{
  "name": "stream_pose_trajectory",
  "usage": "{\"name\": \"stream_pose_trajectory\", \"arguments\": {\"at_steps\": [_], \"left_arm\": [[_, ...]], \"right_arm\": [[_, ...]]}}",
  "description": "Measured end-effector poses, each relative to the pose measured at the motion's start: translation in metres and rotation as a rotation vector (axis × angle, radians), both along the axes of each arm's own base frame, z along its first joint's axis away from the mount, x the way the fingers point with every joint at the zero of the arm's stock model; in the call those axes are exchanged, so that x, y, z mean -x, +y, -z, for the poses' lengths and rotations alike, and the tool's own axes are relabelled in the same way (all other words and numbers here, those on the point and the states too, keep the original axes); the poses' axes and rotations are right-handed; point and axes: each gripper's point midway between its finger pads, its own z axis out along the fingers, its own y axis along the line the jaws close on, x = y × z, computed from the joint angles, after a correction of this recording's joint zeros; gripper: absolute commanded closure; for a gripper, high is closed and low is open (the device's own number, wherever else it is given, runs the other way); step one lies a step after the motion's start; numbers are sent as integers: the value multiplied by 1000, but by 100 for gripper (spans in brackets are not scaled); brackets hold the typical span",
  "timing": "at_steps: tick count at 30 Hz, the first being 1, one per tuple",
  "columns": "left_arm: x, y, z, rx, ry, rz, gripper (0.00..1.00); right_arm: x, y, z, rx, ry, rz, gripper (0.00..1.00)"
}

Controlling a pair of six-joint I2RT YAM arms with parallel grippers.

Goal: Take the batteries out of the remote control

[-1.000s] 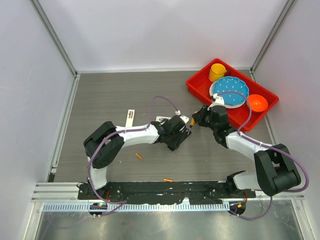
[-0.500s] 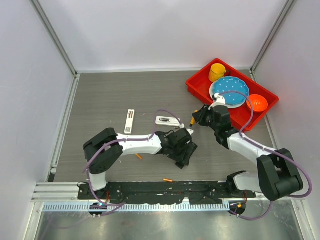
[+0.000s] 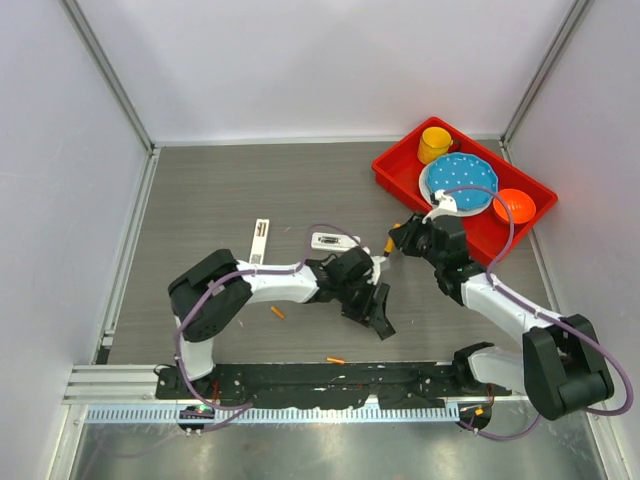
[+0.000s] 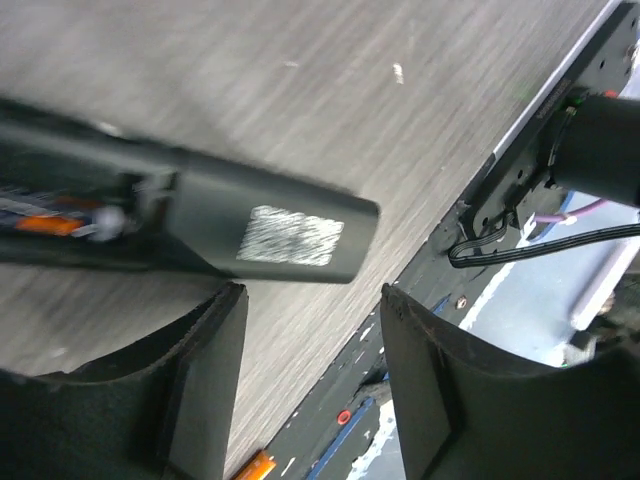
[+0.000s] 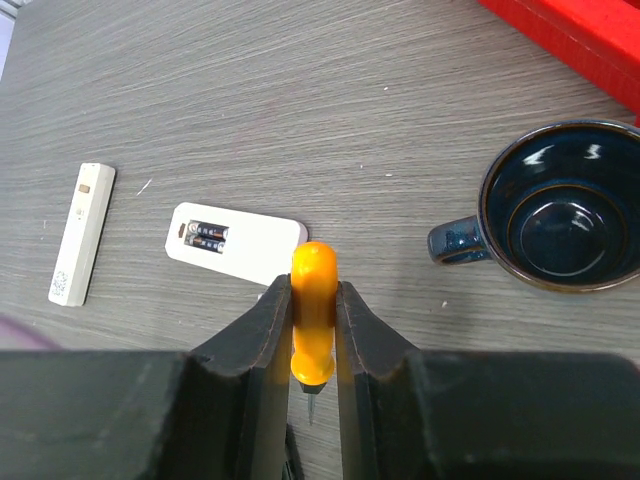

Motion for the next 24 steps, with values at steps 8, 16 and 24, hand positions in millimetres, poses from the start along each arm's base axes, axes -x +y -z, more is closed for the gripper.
{"name": "stream_pose_trajectory", "arguments": {"at_steps": [8,16,24], "left_arm": [[-49,53,-4,48,25,-169,85],[-67,45,-4,128,45,-227,100],[-69,42,15,120,101,-280,100]], "right_arm": [[13,5,4,-55,25,-21,99],[36,27,29,-115,90,-78,99],[37,37,26,-145,82,-102,98]]}}
